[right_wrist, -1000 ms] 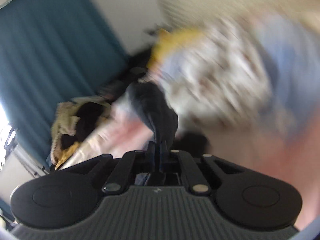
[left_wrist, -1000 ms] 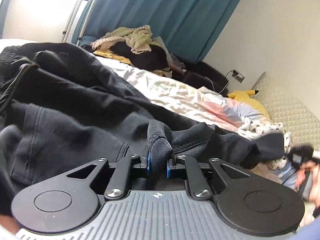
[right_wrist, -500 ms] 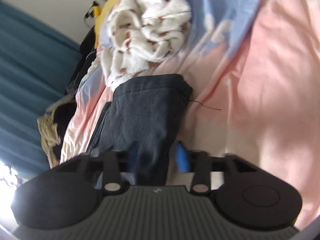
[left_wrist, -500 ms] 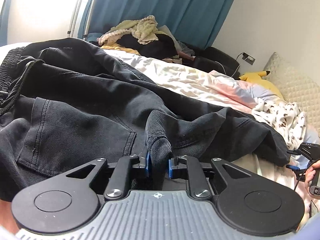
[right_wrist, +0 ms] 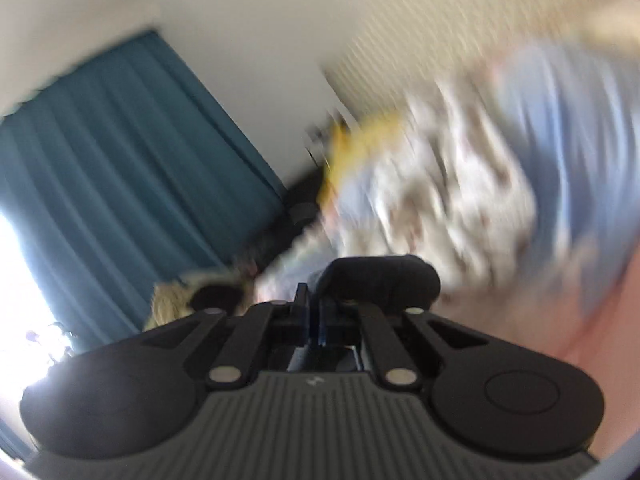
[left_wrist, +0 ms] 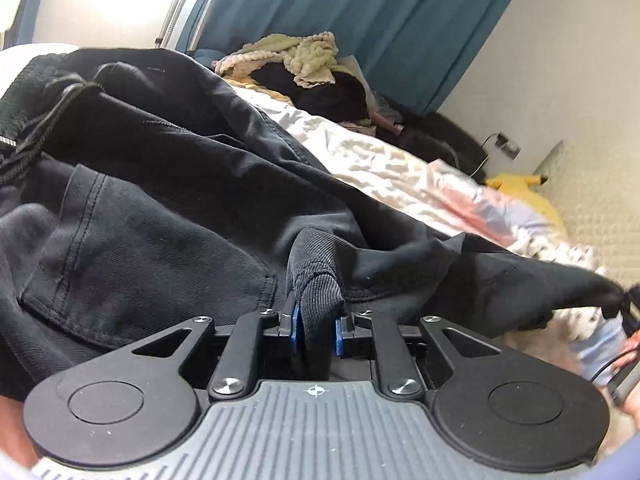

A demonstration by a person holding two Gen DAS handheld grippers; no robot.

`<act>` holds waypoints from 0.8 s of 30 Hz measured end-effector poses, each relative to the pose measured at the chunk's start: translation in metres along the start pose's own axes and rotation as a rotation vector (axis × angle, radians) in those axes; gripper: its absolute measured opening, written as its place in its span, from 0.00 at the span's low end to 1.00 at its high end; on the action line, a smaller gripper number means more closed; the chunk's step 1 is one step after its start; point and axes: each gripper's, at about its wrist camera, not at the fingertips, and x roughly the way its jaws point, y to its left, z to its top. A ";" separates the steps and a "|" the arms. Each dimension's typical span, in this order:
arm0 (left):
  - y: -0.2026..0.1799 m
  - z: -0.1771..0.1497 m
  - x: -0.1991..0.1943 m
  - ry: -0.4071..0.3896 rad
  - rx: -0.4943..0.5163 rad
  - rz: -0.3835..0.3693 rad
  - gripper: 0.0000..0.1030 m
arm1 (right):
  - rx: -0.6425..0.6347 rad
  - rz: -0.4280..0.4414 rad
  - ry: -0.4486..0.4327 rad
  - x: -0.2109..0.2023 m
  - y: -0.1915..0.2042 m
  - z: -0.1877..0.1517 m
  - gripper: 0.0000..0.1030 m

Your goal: Fold clothes

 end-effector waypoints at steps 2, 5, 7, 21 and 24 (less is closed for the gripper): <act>0.000 0.001 -0.001 -0.004 -0.005 -0.009 0.18 | 0.046 -0.114 -0.007 -0.005 -0.012 0.001 0.05; -0.001 0.001 0.002 0.012 0.003 0.009 0.18 | 0.276 -0.336 0.178 0.009 -0.063 -0.014 0.06; -0.001 0.001 0.001 0.018 -0.002 0.030 0.20 | 0.405 -0.459 0.312 0.018 -0.093 -0.031 0.07; 0.104 0.028 -0.148 -0.194 -0.556 0.263 0.87 | 0.189 -0.464 0.115 -0.012 -0.060 0.004 0.45; 0.133 0.021 -0.145 -0.136 -0.690 0.241 0.86 | 0.068 -0.440 0.038 -0.018 -0.038 0.010 0.46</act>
